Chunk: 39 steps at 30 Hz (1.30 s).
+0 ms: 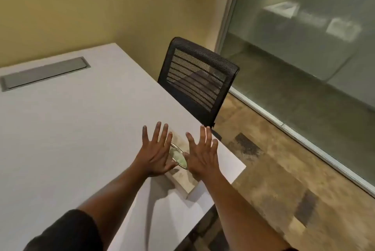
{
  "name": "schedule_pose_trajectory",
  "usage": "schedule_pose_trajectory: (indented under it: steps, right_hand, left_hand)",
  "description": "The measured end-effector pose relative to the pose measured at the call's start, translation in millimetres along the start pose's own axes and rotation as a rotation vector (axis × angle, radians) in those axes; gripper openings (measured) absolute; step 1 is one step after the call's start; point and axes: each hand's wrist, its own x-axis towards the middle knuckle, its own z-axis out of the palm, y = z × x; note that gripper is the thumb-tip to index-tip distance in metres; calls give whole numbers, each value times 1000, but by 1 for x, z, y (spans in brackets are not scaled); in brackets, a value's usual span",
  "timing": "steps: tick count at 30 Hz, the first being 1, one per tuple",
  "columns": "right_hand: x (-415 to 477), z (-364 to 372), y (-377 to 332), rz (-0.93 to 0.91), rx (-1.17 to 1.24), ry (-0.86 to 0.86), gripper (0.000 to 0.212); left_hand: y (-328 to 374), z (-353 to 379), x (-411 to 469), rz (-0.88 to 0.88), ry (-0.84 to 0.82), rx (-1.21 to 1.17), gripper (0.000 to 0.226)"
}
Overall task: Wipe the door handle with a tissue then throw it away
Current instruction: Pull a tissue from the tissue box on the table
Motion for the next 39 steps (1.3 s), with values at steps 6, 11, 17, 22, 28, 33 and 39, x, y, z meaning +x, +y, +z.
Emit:
schedule_pose_trajectory:
  steps: [6, 11, 17, 22, 28, 33, 39]
  right_hand:
    - [3, 19, -13, -118, 121, -80, 36]
    - [13, 24, -16, -145, 125, -117, 38]
    - [25, 21, -27, -197, -30, -169, 48]
    - [32, 16, -32, -272, -91, -176, 44]
    - [34, 22, -35, -189, -39, -162, 49]
    - [37, 27, -40, -143, -9, -153, 55]
    - [36, 41, -38, -130, 115, -71, 19]
  left_hand:
    - [10, 26, 2, -8, -83, -37, 107]
    - [16, 36, -1, -54, -147, -64, 114]
    - [17, 42, -4, -121, -218, -83, 125]
    - [17, 41, -5, -124, -227, -83, 125]
    - [18, 42, -5, -126, -236, -63, 126]
    - [17, 44, -4, -126, -243, -67, 125]
    - [16, 47, -4, -132, -245, -66, 130]
